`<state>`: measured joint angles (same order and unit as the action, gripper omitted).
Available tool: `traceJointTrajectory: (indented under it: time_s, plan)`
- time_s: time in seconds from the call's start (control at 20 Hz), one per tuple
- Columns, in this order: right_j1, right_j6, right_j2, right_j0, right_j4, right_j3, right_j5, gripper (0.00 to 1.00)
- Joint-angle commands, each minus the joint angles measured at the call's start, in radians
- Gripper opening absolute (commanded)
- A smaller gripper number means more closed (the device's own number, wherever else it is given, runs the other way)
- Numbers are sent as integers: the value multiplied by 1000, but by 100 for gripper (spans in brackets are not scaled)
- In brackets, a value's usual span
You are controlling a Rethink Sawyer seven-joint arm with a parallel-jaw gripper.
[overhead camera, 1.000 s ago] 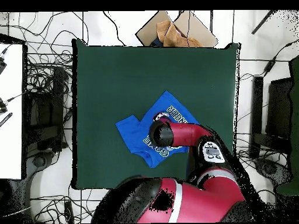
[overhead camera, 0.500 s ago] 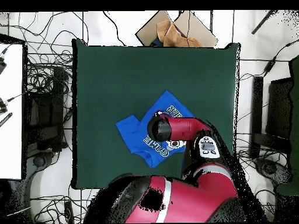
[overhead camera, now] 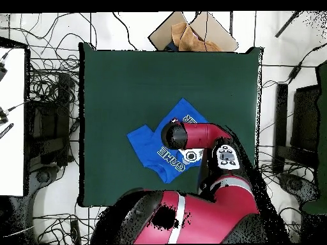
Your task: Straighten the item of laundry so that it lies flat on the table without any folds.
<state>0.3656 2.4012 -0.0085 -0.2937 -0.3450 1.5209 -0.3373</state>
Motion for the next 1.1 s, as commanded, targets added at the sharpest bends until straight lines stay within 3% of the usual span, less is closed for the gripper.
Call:
traceJointTrajectory:
  time_s: [0.05,0.55,0.65,0.8,1.1]
  plan:
    - [-233,98,131,-26,32,-254,343,100]
    - [-269,29,277,-99,-72,-258,466,100]
    - [-261,63,228,-57,-52,-262,483,100]
    - [-247,134,58,58,1,-272,491,100]
    - [-284,121,-5,92,3,-284,509,100]
